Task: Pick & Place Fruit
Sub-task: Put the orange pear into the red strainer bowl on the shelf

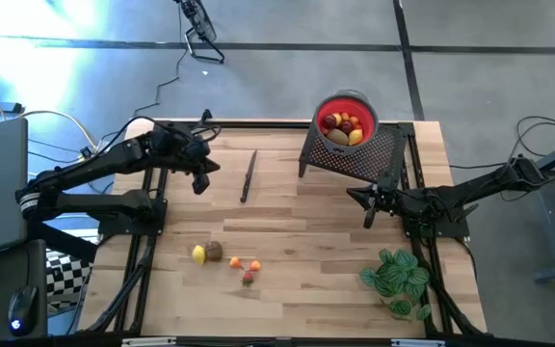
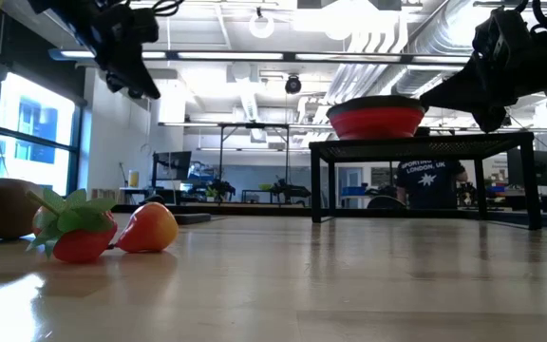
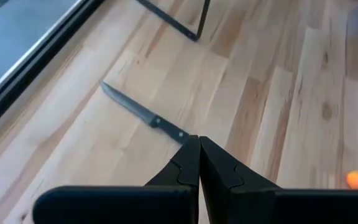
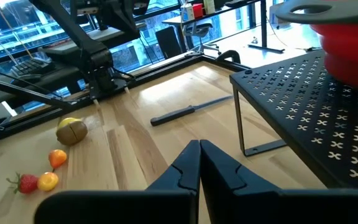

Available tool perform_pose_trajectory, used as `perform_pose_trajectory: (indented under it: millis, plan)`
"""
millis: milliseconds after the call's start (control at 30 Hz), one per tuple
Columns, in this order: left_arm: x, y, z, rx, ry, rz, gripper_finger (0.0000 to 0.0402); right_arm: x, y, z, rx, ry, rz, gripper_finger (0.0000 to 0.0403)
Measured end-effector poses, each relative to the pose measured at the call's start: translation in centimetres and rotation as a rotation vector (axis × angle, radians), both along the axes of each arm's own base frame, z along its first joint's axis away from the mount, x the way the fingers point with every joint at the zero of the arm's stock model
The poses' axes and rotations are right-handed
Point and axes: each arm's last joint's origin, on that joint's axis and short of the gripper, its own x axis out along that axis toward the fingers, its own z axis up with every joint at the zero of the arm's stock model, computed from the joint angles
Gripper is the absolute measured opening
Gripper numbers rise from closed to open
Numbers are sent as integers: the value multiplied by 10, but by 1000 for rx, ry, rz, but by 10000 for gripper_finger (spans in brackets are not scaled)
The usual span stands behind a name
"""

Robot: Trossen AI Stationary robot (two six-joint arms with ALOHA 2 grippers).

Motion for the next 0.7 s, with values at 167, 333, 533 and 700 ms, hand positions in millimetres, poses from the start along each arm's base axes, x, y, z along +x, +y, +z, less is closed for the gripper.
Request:
perform_pose_trajectory:
  millis: [167,333,533,700]
  plan:
    - [5,-10,0,3,1,-62,0,0,0,0,0,0,2,2]
    - [12,-32,0,38,14,-118,0,0,1,0,3,1,20,2]
    - [16,-56,0,66,19,-216,0,0,1,0,3,1,20,2]
    - [17,-75,0,68,16,-328,0,0,1,0,7,-1,19,2]
